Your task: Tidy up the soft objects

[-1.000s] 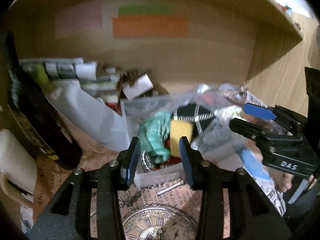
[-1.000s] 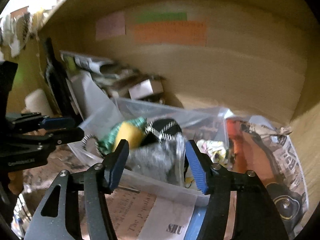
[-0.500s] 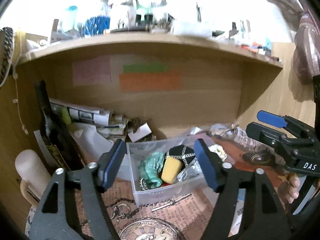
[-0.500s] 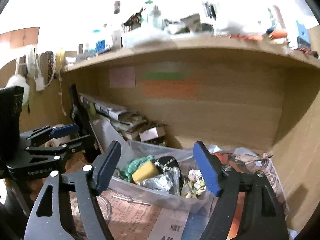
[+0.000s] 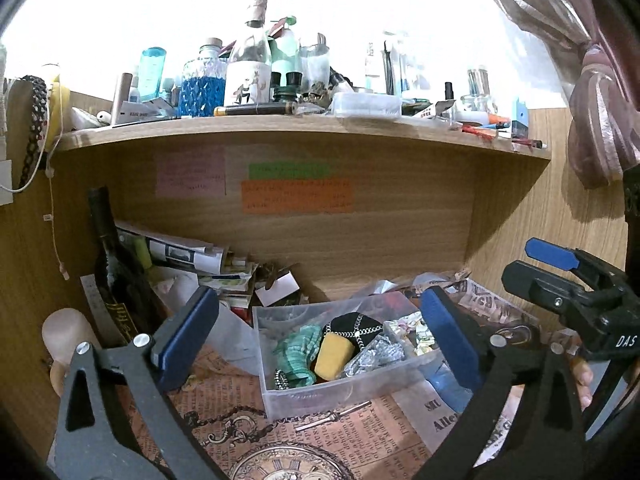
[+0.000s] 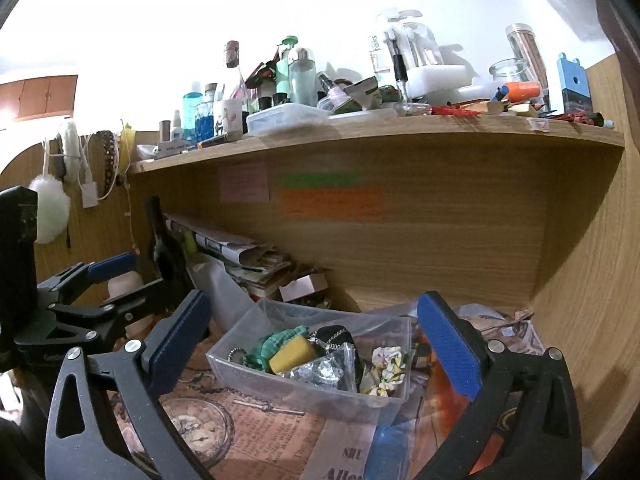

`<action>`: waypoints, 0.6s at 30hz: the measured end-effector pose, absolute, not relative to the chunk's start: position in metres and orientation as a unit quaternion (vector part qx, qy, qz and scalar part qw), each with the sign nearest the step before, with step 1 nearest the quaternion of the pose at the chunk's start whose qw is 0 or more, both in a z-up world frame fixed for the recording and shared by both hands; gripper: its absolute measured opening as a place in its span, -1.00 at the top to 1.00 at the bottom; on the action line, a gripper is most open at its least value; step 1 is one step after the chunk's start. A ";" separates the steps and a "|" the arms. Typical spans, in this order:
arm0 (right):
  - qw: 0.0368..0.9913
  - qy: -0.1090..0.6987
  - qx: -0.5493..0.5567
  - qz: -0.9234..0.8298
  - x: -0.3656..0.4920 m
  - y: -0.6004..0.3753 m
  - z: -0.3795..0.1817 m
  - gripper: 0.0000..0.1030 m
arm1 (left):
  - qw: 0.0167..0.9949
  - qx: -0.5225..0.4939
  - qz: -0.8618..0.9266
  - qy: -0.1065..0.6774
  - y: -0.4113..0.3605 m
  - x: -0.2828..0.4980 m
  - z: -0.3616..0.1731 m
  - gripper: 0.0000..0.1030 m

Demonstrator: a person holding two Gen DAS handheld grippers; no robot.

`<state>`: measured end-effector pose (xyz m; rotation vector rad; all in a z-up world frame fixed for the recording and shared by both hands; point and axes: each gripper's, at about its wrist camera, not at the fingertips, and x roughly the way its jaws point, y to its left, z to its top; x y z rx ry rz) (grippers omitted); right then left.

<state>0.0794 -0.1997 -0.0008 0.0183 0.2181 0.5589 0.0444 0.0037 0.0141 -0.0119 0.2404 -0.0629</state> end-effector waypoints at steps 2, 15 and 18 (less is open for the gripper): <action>0.956 0.106 0.011 0.274 0.077 -0.201 -0.001 -1.00 | 0.992 -0.008 -0.033 0.119 0.004 0.043 0.014 -1.00; 0.957 0.096 0.012 0.275 0.072 -0.201 0.002 -1.00 | 0.993 -0.012 -0.025 0.114 0.002 0.041 0.017 -1.00; 0.957 0.096 0.012 0.275 0.072 -0.201 0.002 -1.00 | 0.993 -0.012 -0.026 0.114 0.002 0.041 0.016 -1.00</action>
